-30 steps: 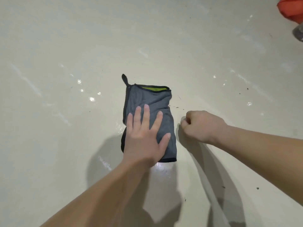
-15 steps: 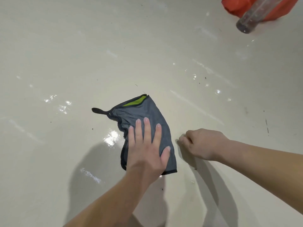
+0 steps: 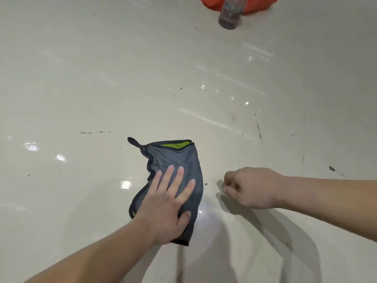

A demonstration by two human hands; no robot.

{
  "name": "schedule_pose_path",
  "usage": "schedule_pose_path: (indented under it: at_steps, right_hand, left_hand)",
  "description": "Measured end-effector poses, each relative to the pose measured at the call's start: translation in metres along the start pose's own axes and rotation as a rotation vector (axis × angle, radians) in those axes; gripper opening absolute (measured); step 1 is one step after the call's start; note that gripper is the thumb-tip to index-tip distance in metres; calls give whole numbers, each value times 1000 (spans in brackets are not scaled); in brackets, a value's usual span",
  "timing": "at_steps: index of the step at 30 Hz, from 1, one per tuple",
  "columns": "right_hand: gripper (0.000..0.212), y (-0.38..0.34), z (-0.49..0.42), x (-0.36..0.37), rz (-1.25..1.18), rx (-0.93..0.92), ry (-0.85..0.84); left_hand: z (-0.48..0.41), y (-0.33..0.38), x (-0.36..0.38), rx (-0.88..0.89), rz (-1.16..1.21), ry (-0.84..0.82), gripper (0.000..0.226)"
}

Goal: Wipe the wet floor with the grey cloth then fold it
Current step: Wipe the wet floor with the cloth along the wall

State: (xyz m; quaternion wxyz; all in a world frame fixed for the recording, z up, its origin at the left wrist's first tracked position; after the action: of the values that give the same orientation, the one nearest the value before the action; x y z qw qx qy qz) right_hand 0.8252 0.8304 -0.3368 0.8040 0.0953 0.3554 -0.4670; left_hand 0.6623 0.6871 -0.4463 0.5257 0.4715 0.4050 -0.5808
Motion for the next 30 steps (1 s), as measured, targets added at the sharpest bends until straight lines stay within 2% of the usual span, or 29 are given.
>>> schedule_pose_path:
  at_steps: [4, 8, 13, 15, 18, 21, 22, 24, 26, 30]
  right_hand:
    - [28, 64, 31, 20, -157, 10, 63]
    - [20, 103, 32, 50, -343, 39, 160]
    - [8, 132, 28, 78, -698, 73, 473]
    - [25, 140, 33, 87, -718, 53, 627]
    - [57, 136, 38, 101, -697, -35, 683]
    - [61, 115, 31, 122, -673, -86, 741]
    - [69, 105, 24, 128, -636, -80, 691]
    - [87, 89, 10, 142, -576, 51, 473]
    - [96, 85, -3, 142, -485, 176, 389]
    - [111, 102, -35, 106, -424, 188, 487]
  left_hand:
    - [-29, 32, -5, 154, -71, 11, 74]
    - [-61, 60, -8, 182, -83, -64, 73]
    - [-102, 107, -26, 215, -111, -121, 72]
    - [-109, 134, -31, 355, -136, -141, 73]
    - [-105, 160, -39, 584, -125, -207, 71]
    - [-97, 141, -50, 530, 61, -179, 73]
    - [-92, 129, -52, 497, 41, -149, 72]
    - [-79, 109, -55, 433, -54, -139, 70]
    - [-69, 95, -59, 395, -126, -177, 73]
    - [-69, 88, -69, 332, -206, -266, 81]
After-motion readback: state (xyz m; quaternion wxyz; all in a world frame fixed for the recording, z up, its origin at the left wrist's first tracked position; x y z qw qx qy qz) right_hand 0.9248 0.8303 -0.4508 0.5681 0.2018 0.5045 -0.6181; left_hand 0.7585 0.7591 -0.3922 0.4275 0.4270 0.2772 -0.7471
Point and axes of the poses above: each hand's wrist, its own z-axis away from the middle knuckle, its own x-axis out of the palm, y = z × x, the point moved 4 cm from there along -z, towards the middle knuckle, and after that the axes turned 11 degrees about -z, right-handed, at the moved point
